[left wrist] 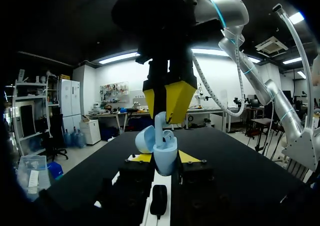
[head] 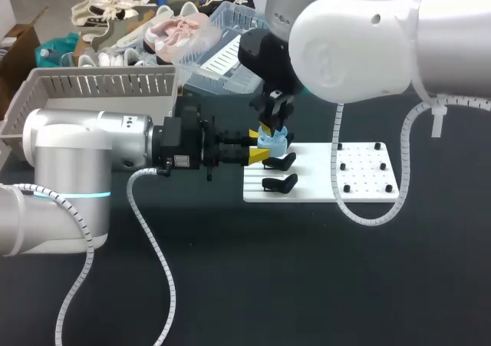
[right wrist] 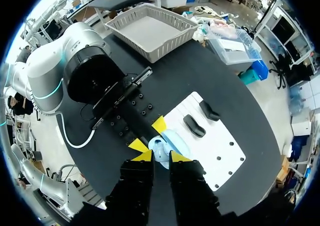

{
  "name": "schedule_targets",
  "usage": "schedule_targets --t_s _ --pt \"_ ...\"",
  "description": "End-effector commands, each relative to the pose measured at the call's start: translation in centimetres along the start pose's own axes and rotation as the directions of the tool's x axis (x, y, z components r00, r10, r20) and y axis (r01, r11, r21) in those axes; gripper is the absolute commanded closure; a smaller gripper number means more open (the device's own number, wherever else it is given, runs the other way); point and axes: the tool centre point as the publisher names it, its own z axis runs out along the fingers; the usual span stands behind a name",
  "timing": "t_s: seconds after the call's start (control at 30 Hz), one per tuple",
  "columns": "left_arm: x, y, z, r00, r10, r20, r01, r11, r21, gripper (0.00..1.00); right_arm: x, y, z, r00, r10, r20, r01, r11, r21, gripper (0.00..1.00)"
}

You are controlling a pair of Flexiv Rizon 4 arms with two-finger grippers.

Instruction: Pick up each earbud case from the left stands, insert the matching earbuds, close the lid, and place the case in the box.

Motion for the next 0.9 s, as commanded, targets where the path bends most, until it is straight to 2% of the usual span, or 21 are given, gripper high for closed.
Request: schedule_targets --t_s 0.03,0.9 --pt "-0.01 -0.10 0.04 1.000 0.001 0.000 -0.001 1.000 -0.004 1.00 -0.02 0.05 0.22 1.000 0.003 0.002 -0.003 1.000 0.006 1.00" --pt "-0.01 -0.10 0.04 1.000 0.001 0.000 -0.001 1.000 -0.004 1.00 -0.15 0.51 0.49 1.000 0.010 -0.006 -0.010 1.000 0.018 1.00"
